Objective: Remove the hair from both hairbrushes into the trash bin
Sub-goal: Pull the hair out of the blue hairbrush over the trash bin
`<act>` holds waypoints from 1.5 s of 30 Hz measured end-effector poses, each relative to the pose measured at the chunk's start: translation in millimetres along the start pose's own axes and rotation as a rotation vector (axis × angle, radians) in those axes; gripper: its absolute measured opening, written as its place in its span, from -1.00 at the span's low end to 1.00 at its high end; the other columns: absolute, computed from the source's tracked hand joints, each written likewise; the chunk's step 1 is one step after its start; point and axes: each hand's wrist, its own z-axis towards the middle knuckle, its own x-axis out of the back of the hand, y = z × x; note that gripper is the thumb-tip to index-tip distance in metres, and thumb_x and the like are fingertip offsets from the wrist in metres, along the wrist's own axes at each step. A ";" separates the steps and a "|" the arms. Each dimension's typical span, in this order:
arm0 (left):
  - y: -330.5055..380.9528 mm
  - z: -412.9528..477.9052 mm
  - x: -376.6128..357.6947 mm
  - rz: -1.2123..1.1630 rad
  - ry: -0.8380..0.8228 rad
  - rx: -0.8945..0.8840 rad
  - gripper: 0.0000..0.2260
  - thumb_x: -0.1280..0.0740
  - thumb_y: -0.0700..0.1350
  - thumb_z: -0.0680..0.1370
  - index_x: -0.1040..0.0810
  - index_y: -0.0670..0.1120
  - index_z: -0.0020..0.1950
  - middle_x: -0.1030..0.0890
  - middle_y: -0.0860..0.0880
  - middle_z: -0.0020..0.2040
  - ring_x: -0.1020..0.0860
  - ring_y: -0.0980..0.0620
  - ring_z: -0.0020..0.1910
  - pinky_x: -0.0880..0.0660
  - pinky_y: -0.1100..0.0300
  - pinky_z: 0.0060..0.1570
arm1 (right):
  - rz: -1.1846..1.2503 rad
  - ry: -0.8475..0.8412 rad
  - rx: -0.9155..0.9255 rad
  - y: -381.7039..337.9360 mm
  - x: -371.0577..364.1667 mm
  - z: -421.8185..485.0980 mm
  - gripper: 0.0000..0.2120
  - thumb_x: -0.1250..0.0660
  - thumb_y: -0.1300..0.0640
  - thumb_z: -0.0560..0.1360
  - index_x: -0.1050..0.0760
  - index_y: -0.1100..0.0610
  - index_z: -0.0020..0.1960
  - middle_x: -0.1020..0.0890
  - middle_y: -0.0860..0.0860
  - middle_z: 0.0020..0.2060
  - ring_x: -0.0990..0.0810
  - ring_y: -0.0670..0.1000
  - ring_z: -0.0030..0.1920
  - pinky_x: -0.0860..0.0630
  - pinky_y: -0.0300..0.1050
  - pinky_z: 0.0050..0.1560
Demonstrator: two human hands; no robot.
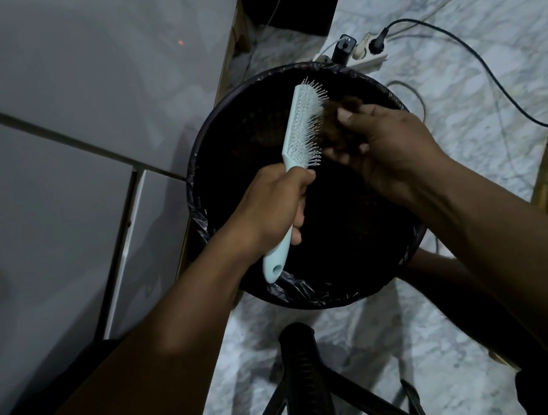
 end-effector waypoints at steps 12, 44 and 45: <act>0.2 1.1 0.9 -0.166 -0.047 0.026 -0.68 -0.22 -0.12 0.64 -0.33 -0.11 -0.32 -0.36 -0.04 -0.59 -0.32 0.02 -0.66 -0.31 0.23 -0.59 | 0.075 0.002 -0.008 -1.5 -2.3 -2.8 -0.80 -0.34 0.39 0.53 -0.55 0.32 0.15 -0.69 0.10 -0.18 -0.72 -0.03 -0.28 -0.66 -0.17 -0.26; -0.3 2.0 0.0 -0.208 -0.074 0.036 -0.71 -0.21 -0.14 0.64 -0.33 -0.12 -0.28 -0.35 -0.04 -0.57 -0.32 0.06 -0.68 -0.30 0.23 -0.60 | -0.271 0.043 0.262 4.4 -7.9 -10.9 -0.74 -0.48 0.35 0.44 -0.60 0.32 0.12 -0.72 0.00 -0.14 -0.71 -0.16 -0.19 -0.62 -0.30 -0.17; 0.4 1.3 -0.9 -0.208 -0.083 0.035 -0.72 -0.21 -0.14 0.64 -0.33 -0.13 -0.27 -0.34 -0.05 -0.57 -0.32 0.07 -0.68 -0.30 0.25 -0.60 | -0.190 0.058 0.214 3.3 -7.5 -9.9 -0.78 -0.47 0.36 0.45 -0.59 0.33 0.09 -0.71 0.00 -0.18 -0.71 -0.14 -0.22 -0.63 -0.28 -0.20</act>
